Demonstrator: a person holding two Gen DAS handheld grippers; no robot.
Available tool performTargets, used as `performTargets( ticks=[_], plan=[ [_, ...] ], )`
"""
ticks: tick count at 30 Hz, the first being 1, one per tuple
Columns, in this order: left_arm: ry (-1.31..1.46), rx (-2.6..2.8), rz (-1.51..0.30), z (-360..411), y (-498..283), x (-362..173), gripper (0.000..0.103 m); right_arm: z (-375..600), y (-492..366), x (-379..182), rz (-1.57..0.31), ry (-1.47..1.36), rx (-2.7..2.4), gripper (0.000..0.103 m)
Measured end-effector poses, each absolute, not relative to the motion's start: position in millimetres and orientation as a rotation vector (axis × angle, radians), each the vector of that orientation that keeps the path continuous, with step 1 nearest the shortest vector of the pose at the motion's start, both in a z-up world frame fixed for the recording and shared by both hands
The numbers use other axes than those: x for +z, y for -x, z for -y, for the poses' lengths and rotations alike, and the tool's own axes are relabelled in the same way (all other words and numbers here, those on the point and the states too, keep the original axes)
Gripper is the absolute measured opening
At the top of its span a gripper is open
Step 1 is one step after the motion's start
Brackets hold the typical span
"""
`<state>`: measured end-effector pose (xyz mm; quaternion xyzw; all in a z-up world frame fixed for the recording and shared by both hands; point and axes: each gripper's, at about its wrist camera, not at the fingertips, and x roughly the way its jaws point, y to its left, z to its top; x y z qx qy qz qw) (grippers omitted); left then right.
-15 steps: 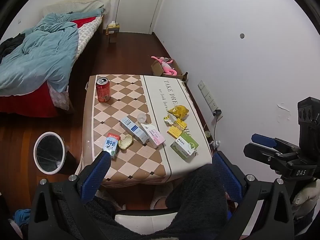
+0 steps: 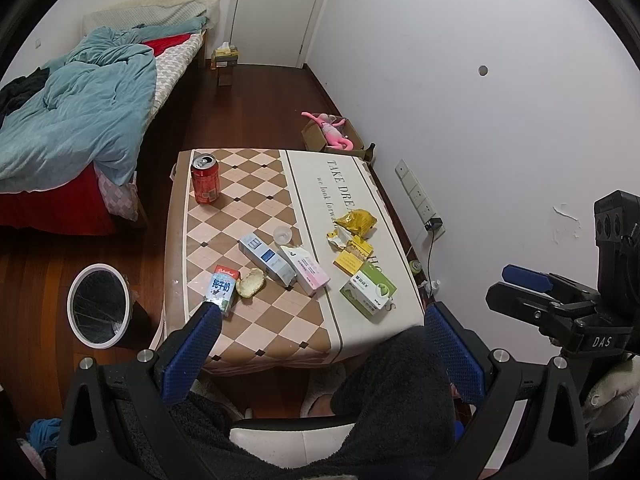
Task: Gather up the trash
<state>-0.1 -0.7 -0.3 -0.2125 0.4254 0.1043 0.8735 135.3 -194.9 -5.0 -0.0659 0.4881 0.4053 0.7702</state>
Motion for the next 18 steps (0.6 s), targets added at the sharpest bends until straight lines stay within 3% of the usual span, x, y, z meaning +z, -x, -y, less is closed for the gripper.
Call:
performTargets(
  ticks=[18],
  plan=[
    [0.440,0.222,-0.882,10.2,1.8,-1.3,0.103,194.3,-133.0,-5.5,-1.059,0.144,0.877,0.103]
  ],
)
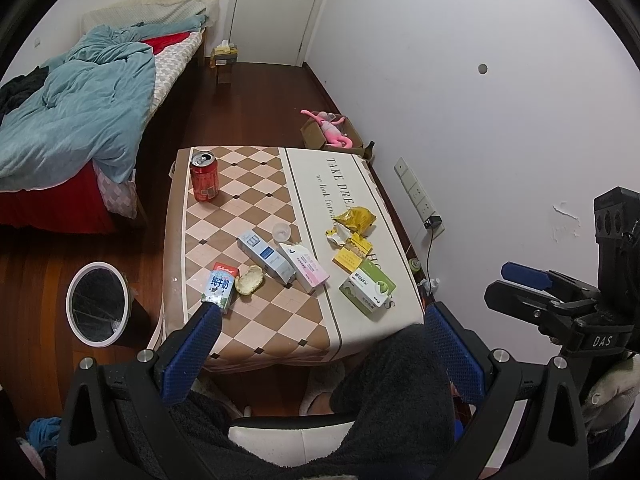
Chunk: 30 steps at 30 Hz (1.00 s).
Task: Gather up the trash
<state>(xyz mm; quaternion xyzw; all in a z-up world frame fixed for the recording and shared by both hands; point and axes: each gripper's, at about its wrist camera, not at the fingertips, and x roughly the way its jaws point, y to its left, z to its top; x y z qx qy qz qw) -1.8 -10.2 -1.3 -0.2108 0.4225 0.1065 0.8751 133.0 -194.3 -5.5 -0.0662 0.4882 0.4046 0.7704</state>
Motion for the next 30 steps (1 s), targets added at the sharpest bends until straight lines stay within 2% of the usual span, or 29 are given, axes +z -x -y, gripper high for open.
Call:
performTargets(
  ticks=[23,26,30],
  plan=[
    [0.444,0.228,-0.895,5.8,-2.9,-11.6,0.103,193.7,-131.8,-7.0,-1.065,0.141,0.881,0.103],
    [0.380,0.353,-0.906,-1.3,-13.3,-25.6,0.103,193.2,-134.2,-9.8,-1.069,0.127,0.871,0.103],
    [0.237,0.569,-0.917,-21.4,-38.8,-70.9,0.103,190.2,-148.3,-28.9,-1.070,0.119,0.802,0.103]
  ],
)
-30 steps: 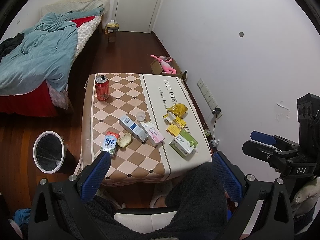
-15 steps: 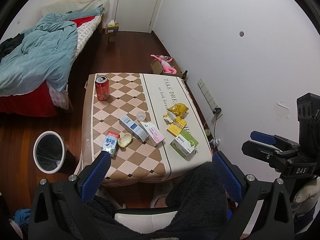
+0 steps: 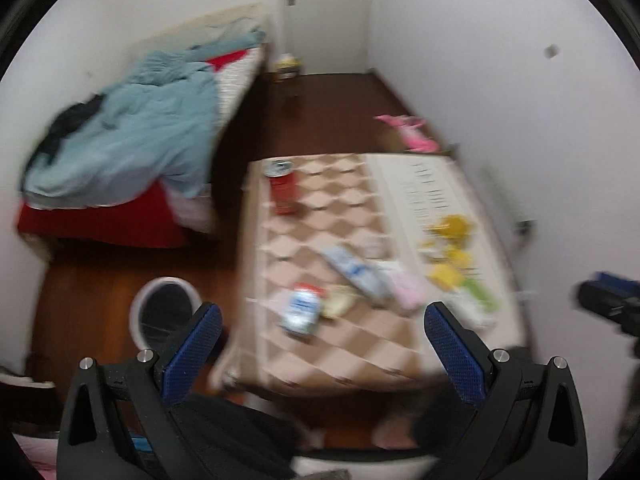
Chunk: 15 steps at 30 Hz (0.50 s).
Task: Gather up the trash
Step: 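Grasp the milk carton with the left tool while the right tool grasps the green-white medicine box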
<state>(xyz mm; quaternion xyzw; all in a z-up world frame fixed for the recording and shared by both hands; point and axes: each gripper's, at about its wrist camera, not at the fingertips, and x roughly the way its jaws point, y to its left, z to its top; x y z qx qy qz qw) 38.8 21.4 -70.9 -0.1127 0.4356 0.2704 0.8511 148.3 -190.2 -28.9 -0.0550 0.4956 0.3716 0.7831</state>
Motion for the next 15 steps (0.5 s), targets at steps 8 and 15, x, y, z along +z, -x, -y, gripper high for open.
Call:
performTargets(
  ticks=[8,15],
  plan=[
    [0.212,0.705,-1.107,-89.1,-68.8,-180.6,0.103,169.5,-220.3,-139.0,-1.171,0.219,0.540,0.103],
    [0.251,0.654,-1.314,-101.9,-80.6,-262.1,0.103,136.5,-264.0,-242.9,-1.320,0.432,0.417,0.103]
  ],
)
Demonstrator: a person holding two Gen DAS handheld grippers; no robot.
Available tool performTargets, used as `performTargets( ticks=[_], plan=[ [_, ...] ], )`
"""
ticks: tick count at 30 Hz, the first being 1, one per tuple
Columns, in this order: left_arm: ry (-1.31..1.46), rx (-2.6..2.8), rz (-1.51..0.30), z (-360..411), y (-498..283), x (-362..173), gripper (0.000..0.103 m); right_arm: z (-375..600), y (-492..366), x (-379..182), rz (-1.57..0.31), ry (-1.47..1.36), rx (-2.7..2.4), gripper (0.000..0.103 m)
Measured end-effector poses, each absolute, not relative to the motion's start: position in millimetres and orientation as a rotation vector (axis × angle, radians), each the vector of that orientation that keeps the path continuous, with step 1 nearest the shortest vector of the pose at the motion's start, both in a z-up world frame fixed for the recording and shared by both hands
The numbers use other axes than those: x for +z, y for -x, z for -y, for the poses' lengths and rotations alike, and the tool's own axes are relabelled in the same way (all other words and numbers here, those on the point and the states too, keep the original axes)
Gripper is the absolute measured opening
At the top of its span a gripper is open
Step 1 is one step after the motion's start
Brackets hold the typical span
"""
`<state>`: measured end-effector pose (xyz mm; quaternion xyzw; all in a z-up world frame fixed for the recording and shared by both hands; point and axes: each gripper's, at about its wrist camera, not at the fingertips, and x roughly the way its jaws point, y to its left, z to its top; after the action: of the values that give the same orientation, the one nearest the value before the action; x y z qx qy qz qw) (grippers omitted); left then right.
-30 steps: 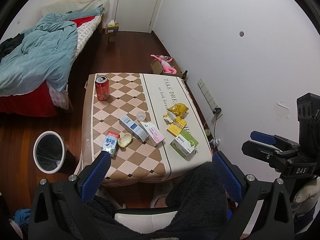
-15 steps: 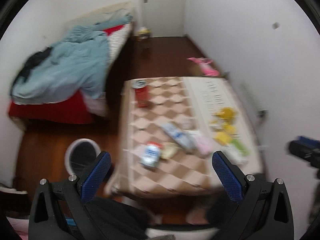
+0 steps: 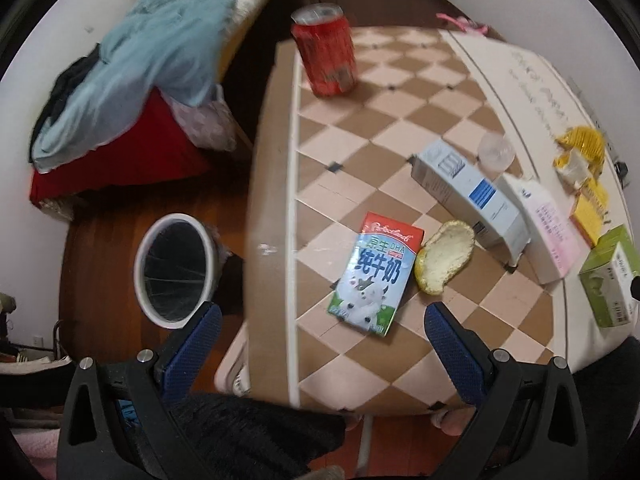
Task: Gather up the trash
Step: 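Grasp the milk carton with the left tool while the right tool grasps the green-white medicine box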
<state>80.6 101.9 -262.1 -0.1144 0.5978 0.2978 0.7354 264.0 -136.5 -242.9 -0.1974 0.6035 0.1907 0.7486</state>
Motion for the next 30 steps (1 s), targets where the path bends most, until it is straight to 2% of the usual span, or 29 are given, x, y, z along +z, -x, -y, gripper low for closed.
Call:
performTargets(
  ticks=[8,15,17,19,20,25,30],
  plan=[
    [0.240,0.539,-1.383,-108.0,-115.7,-305.7,0.102,120.7,-284.4,-297.8,-1.434,0.501,0.396,0.103],
    [0.188,0.460,-1.398,-110.2,-122.5,-322.6,0.091,115.0,-290.2,-317.2,-1.473,0.565,0.411,0.103],
    [0.174,0.441,-1.409,-109.9,-123.9,-326.4,0.081,114.4,-290.8,-320.4,-1.483,0.584,0.415,0.103],
    [0.210,0.415,-1.413,-110.4,-124.4,-327.0,0.055,115.8,-292.4,-321.9,-1.486,0.599,0.419,0.103],
    [0.220,0.414,-1.419,-109.9,-123.9,-327.3,0.049,117.6,-293.6,-321.3,-1.487,0.602,0.418,0.103],
    [0.366,0.411,-1.412,-110.7,-111.0,-324.5,0.049,121.6,-291.7,-312.8,-1.491,0.547,0.425,0.096],
    [0.528,0.417,-1.379,-126.7,-97.6,-325.2,0.049,127.8,-292.3,-309.3,-1.574,0.404,0.459,0.096]
  ],
)
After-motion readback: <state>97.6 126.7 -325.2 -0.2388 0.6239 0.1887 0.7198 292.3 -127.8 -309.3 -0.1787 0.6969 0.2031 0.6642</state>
